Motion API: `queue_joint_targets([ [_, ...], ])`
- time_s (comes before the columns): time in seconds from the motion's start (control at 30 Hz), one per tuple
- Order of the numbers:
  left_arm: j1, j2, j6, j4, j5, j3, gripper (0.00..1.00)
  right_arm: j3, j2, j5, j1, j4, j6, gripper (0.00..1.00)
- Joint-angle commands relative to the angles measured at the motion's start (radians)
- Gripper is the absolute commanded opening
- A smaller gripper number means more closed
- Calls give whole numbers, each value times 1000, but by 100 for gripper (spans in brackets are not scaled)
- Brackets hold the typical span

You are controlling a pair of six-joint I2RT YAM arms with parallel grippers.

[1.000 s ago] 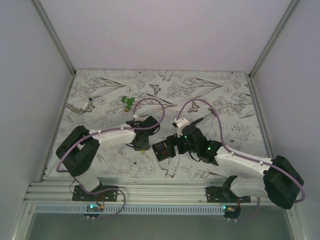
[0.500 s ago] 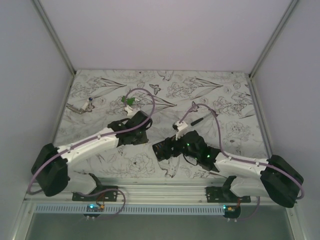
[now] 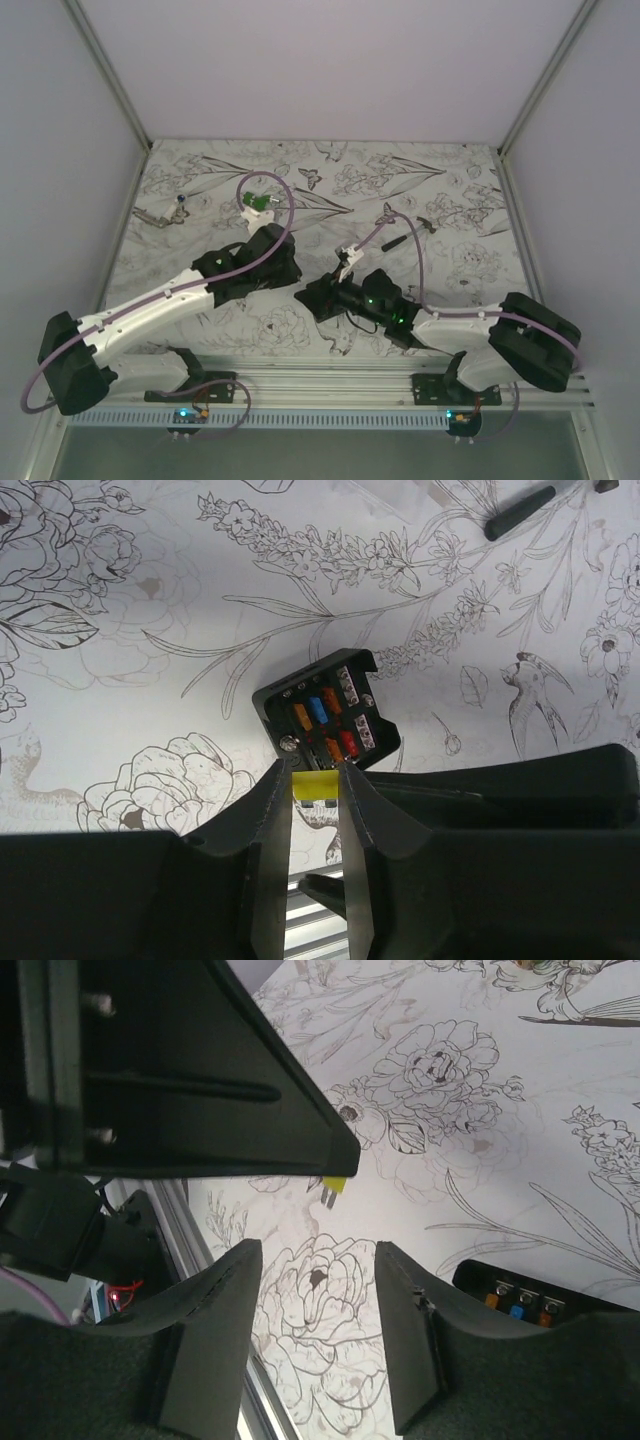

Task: Snap on the fuse box
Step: Pick up the fuse from the center of the board.

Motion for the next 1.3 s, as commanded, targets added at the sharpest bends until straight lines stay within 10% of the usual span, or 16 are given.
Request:
queue_joint_targets([
  [0.0, -20, -22, -14, 6, -32, -12, 23, 53, 58, 67, 18, 134, 42, 52],
  [0.83, -34, -64, 31, 14, -52, -26, 33, 93, 80, 40, 17, 81, -20, 0],
  [1.27, 67, -335, 589, 104, 369, -61, 58, 126, -109, -592, -217, -173, -208, 0],
])
